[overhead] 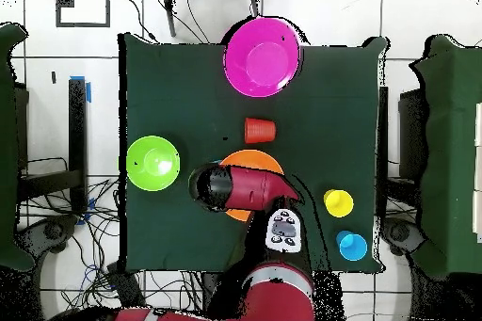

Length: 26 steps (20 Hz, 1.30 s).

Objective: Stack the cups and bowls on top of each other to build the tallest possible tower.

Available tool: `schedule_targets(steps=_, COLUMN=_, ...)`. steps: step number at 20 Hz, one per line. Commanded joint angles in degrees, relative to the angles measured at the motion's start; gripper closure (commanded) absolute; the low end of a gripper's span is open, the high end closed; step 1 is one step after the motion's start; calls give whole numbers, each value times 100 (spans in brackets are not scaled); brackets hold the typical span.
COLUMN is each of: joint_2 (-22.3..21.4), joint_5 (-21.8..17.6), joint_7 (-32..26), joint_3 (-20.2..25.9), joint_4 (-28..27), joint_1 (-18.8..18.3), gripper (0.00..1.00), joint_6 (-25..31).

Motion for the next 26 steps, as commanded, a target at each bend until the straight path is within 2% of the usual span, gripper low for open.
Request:
schedule_targets(steps=1, joint_2=340, joint_5=15, joint_7=725, joint_3=210, joint_4=-306, joint_1=100, gripper=0, joint_6=-174)
schedule_targets(steps=7, joint_2=362, joint_5=48, joint_7=818, joint_3=129, joint_4=-341, joint_1=225, gripper=0, joint_6=-171)
schedule_targets(steps=11, joint_2=252, joint_5=-13, joint_7=719, joint_3=19, joint_4=-368, joint_1=337, gripper=0, joint_6=44)
schedule_targets(steps=15, joint_2=345, joint_5=-29, joint_7=637, joint_3=-49, joint_4=-436, joint_1=371, gripper=0, joint_6=150)
schedule_targets(steps=17, joint_2=400, joint_5=69, joint_7=418, joint_3=303, joint_4=-249, joint_1=65, gripper=0, joint_6=165)
schedule_targets(steps=18, joint_2=398, joint_5=-8, joint_7=169, joint_3=488, joint_4=-114, joint_1=-135, gripper=0, joint_6=92)
schedule_targets(steps=20, joint_2=351, joint_5=-16, joint_7=348, joint_3=483, joint_4=60, joint_1=-151, gripper=0, joint_6=-365)
schedule_targets(steps=21, joint_2=324, joint_5=-43, joint_7=368, joint_3=455, joint_4=86, joint_1=-127, gripper=0, joint_6=-364)
schedule_targets(steps=23, joint_2=202, joint_5=83, joint_7=494, joint_3=425, joint_4=301, joint_1=-175, gripper=0, joint_6=-103)
schedule_targets(steps=26, joint_2=264, joint_5=45, joint_7=602, joint_3=195, joint_4=58, joint_1=70, gripper=0, joint_6=248)
